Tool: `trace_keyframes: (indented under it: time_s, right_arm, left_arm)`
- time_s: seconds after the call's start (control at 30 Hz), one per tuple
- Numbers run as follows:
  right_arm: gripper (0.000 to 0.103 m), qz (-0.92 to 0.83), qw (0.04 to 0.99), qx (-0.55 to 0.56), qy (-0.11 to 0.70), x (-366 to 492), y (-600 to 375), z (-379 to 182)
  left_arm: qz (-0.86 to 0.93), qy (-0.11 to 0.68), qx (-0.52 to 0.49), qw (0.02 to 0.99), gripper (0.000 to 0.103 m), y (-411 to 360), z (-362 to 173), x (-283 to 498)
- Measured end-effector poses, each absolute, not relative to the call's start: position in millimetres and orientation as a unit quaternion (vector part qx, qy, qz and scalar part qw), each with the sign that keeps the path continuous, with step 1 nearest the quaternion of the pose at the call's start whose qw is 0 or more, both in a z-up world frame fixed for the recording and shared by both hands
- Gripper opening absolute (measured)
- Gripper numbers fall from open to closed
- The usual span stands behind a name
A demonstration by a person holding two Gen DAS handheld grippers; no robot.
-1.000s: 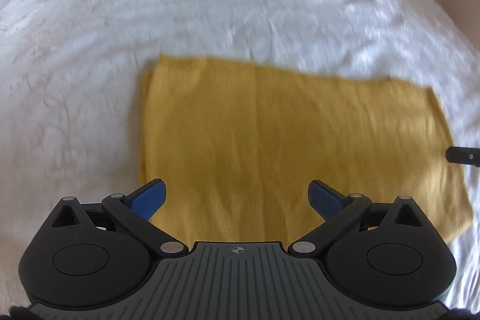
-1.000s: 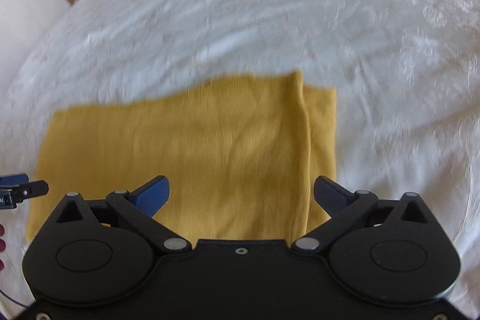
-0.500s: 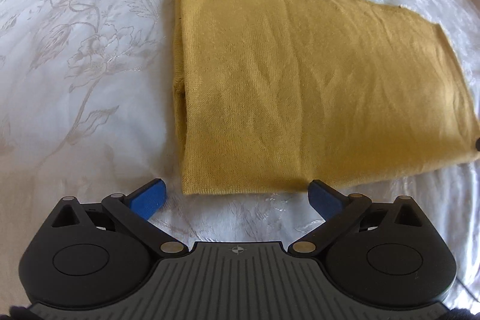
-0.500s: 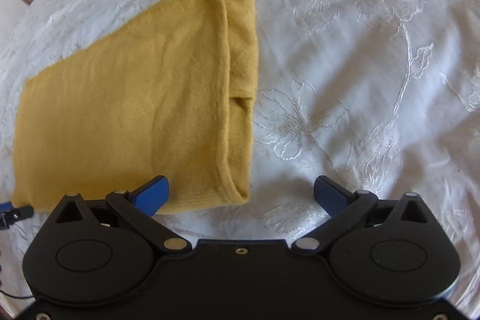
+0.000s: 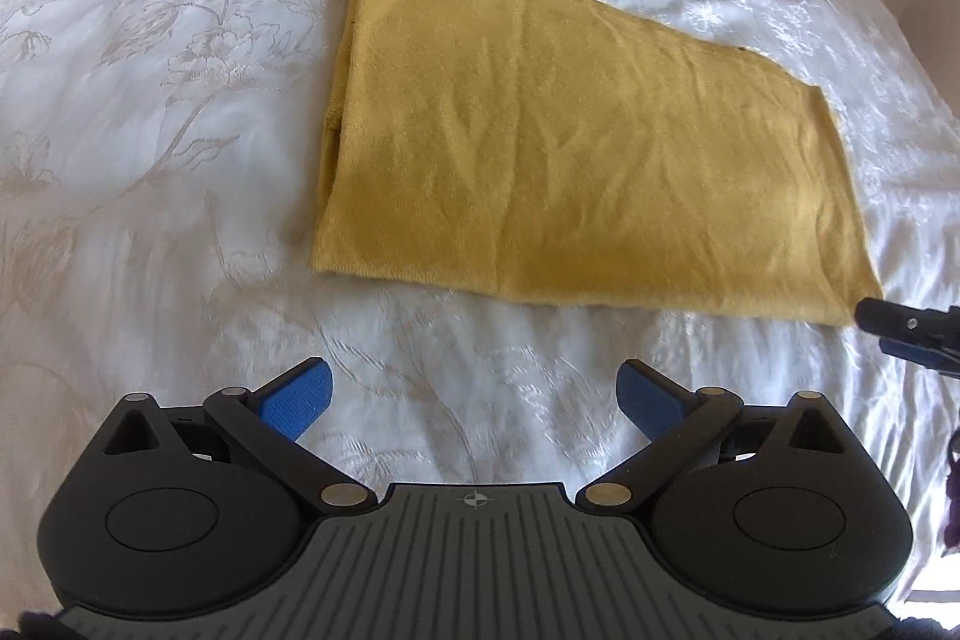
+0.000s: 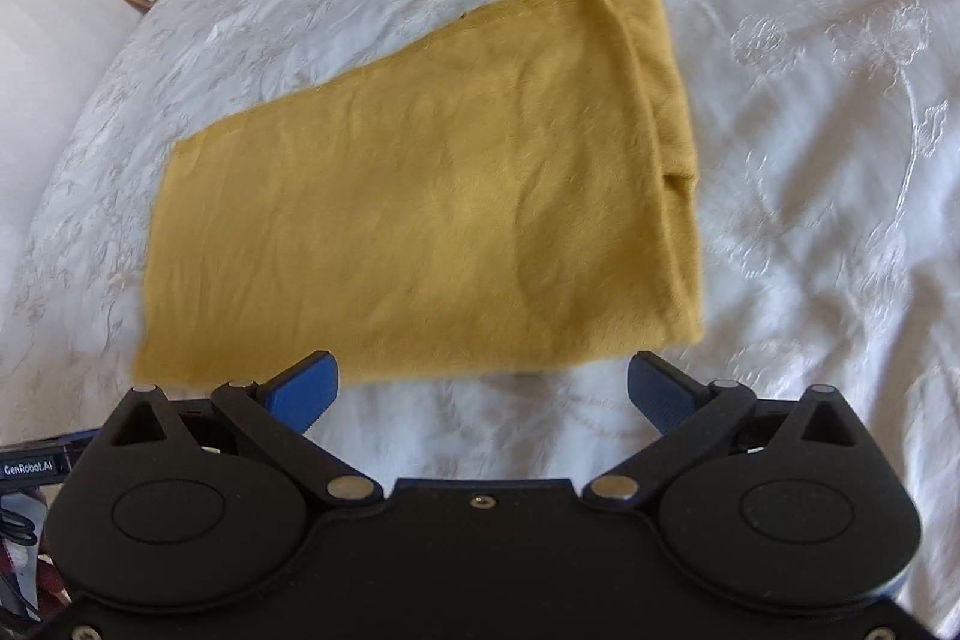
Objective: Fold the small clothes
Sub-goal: 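Withdraw both open grippers from the folded sweater rectangle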
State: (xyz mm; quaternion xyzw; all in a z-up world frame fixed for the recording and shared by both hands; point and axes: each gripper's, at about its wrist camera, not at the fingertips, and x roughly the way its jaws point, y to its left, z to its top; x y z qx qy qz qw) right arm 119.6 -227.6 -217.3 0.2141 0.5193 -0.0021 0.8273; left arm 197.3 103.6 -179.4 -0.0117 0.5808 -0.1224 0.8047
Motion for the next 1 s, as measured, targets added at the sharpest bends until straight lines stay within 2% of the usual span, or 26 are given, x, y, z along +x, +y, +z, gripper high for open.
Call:
trace_keyframes:
  time_s: [0.27,0.53,0.6,0.83,1.0]
  right_arm:
    - [0.102,0.007,0.814,0.210,0.542,93.5,-207.7,-217.8]
    - [0.102,-0.005,0.848,0.197,0.492,85.1,-198.7,-186.1]
    - [0.102,-0.009,0.855,0.199,0.478,86.2,-196.2,-179.0]
    - [0.102,-0.034,0.865,0.213,0.454,87.7,-184.9,-164.2]
    - [0.102,-0.054,0.866,0.221,0.444,85.3,-182.2,-160.7]
  left_arm:
    - [-0.115,0.595,-0.002,0.795,0.103,97.4,-177.6,180.0]
    - [-0.113,0.594,0.008,0.796,0.100,93.4,-169.0,184.8]
    - [-0.120,0.593,0.012,0.796,0.092,92.6,-166.2,189.0]
    - [-0.124,0.583,0.038,0.802,0.091,89.5,-154.8,205.5]
    - [-0.123,0.574,0.059,0.807,0.082,86.3,-146.5,218.6]
